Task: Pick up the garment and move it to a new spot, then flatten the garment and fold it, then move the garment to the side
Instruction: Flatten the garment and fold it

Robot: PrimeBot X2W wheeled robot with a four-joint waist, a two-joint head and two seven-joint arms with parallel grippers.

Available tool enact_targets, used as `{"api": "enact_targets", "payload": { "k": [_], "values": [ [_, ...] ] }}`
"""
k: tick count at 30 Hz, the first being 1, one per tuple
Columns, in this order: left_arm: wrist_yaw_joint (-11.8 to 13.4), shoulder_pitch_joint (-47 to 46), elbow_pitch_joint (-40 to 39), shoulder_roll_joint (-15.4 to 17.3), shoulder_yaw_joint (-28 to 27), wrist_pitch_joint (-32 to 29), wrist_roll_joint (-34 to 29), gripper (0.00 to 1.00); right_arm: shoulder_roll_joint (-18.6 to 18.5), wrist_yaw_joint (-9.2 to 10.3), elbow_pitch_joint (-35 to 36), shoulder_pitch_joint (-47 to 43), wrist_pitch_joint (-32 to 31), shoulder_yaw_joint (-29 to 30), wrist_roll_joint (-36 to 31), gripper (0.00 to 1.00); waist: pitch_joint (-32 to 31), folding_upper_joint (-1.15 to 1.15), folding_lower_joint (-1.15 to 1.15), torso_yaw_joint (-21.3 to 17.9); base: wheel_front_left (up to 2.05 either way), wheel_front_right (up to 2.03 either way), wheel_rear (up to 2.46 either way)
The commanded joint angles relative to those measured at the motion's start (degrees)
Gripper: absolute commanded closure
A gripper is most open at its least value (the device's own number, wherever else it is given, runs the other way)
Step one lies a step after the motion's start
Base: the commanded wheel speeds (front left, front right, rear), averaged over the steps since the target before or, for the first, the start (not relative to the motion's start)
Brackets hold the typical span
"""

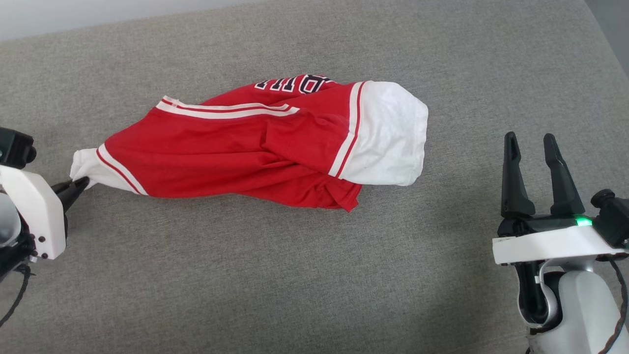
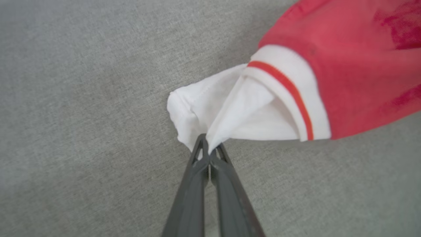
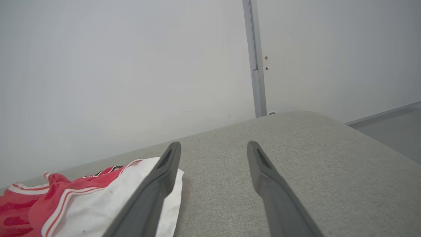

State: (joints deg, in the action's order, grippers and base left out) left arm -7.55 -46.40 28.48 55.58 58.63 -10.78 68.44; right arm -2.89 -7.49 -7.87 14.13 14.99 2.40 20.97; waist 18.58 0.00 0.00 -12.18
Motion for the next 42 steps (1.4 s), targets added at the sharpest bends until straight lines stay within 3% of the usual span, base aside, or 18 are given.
{"api": "enact_targets", "payload": {
  "k": [1,3,4,5,7,17,21,24,29,32,33,34,37,42],
  "values": [
    [0.13,0.30,0.69,-0.31,0.42,0.55,0.63,1.00,-0.06,0.00,0.06,0.22,0.27,0.21,-0.58,0.00,0.03,0.00,0.00,-0.05,0.00,0.00,0.00],
    [0.13,-0.21,1.68,-0.77,1.07,1.34,1.72,0.99,-0.05,0.00,0.08,0.36,0.27,0.26,-0.68,0.00,0.03,0.00,0.00,-0.07,0.00,0.00,0.00],
    [0.13,-0.50,2.07,-0.83,1.41,1.43,1.88,0.83,-0.05,0.00,0.04,0.44,0.27,0.24,-0.86,0.00,0.00,0.00,0.00,-0.08,0.00,0.00,0.00],
    [0.13,-0.88,2.29,-0.82,1.71,1.88,2.09,0.65,-0.05,0.00,0.01,0.50,0.27,0.21,-1.00,0.00,-0.05,0.00,0.00,-0.05,0.00,0.00,0.00],
    [0.13,-1.67,2.58,-0.56,2.06,3.13,2.73,0.00,-0.05,0.00,-0.07,0.44,0.27,0.21,-1.15,0.00,-0.27,0.00,0.00,0.12,0.00,0.00,0.00],
    [0.13,1.80,-0.27,0.98,2.75,16.28,5.53,0.00,-0.04,0.00,-0.52,-1.67,0.27,0.47,-4.28,0.00,-3.27,0.00,0.00,3.39,0.00,0.00,0.00],
    [0.34,5.81,0.55,-1.53,1.94,23.77,5.78,0.00,-0.07,0.00,-0.78,-2.48,0.28,0.53,-6.02,0.00,-4.80,0.00,0.00,5.30,0.00,0.00,0.00],
    [2.06,9.40,1.17,-4.76,-0.32,25.80,4.42,0.00,-0.06,0.00,-0.91,-3.30,0.28,0.82,-7.59,0.00,-5.77,0.00,0.00,6.88,0.00,0.00,0.00],
    [5.46,18.54,-1.52,-13.01,-16.71,25.98,-4.23,0.00,-0.03,0.00,-1.02,-4.71,0.28,1.86,-9.73,0.00,-6.99,0.00,0.00,9.79,0.00,0.00,0.00],
    [5.94,25.79,-4.98,-18.30,-27.91,26.01,-11.78,0.00,-0.05,0.00,-1.47,-5.51,0.27,2.15,-10.81,0.00,-7.86,0.00,0.00,11.01,0.00,0.00,0.00],
    [5.94,25.79,-4.98,-18.30,-27.91,26.01,-11.78,0.00,-0.05,0.00,-1.47,-5.51,0.27,2.15,-10.81,0.00,-7.86,0.00,0.00,11.01,0.00,0.00,0.00],
    [6.16,28.14,-6.37,-20.27,-31.34,26.02,-14.67,0.00,-0.09,0.00,-1.62,-5.69,0.28,2.41,-11.11,0.00,-8.03,0.00,0.00,11.38,0.00,0.00,0.00],
    [6.00,35.35,-10.38,-26.41,-40.81,26.01,-23.27,0.00,-0.05,0.00,-2.64,-6.29,0.28,2.44,-11.53,0.00,-8.23,0.00,0.00,12.35,0.00,0.00,0.00],
    [3.54,42.92,-16.52,-35.16,-52.64,26.02,-35.85,0.00,-0.07,0.00,-4.31,-5.83,-2.52,2.76,-11.75,0.00,-7.89,0.00,0.00,13.63,0.00,0.00,0.00]
  ]
}}
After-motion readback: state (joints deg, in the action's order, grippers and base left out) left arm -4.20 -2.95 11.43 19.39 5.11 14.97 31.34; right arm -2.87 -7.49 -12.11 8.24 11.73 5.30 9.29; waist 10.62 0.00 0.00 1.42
